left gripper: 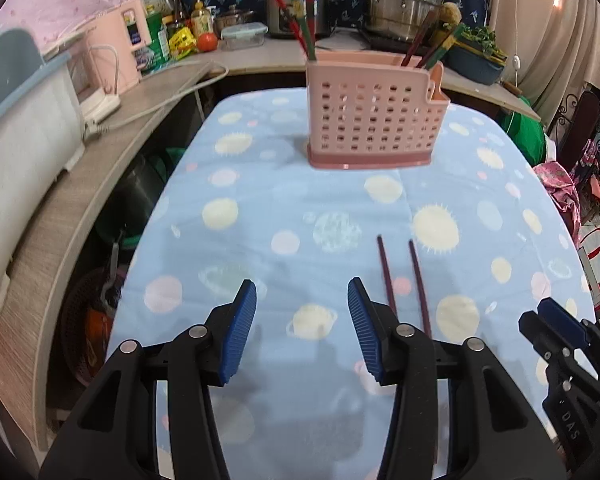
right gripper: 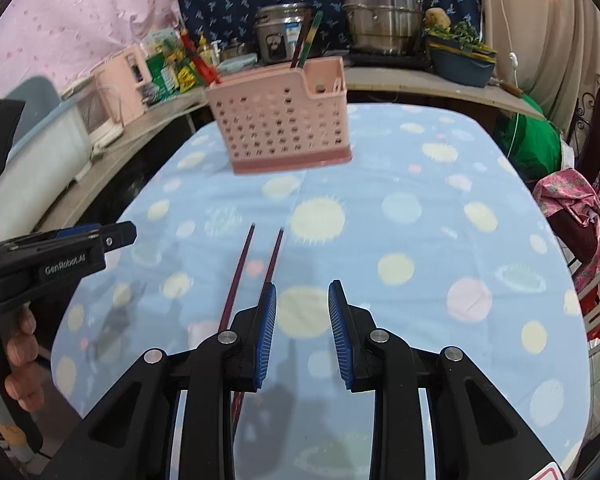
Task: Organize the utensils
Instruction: 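Move both open tools back to the last two dark-red chopsticks, then grasp a dark-red chopstick with the right tool while the left tool grasps the other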
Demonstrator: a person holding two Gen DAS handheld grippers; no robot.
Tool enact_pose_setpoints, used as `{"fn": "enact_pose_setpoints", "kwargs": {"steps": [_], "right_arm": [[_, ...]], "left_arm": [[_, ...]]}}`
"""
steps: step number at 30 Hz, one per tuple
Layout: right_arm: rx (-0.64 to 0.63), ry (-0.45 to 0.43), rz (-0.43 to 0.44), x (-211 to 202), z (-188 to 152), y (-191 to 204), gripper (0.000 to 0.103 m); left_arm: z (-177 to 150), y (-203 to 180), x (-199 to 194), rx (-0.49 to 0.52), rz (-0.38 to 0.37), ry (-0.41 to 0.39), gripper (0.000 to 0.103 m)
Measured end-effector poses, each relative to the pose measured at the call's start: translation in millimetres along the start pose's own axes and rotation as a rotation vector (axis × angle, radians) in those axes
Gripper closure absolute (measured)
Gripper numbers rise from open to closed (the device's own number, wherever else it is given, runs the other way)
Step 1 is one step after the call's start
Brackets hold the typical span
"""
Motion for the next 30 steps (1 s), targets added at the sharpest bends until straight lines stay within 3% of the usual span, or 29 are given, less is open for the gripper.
{"fn": "enact_pose_setpoints", "kwargs": {"steps": [14, 30], "right_arm": [[-0.085, 0.121, 0.061, 15, -63, 36, 0.076], [-0.129, 0.175, 0.074, 23, -85, 50, 0.078]], "left_arm": [[-55, 13, 12, -0.037, 0.037, 0.04, 0.057], [-78, 13, 16, -0.042, 0.038, 0.078, 0.046]]}}
Point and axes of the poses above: each gripper's, at about its wrist camera, not at the fingertips, and x roughly the way its jaws point, y to its left, z to its top, the point moved 7 cm from there along x, roughly the way its jaws point, and after that the axes turned 2 degrees about -x, right-handed, at the moved point
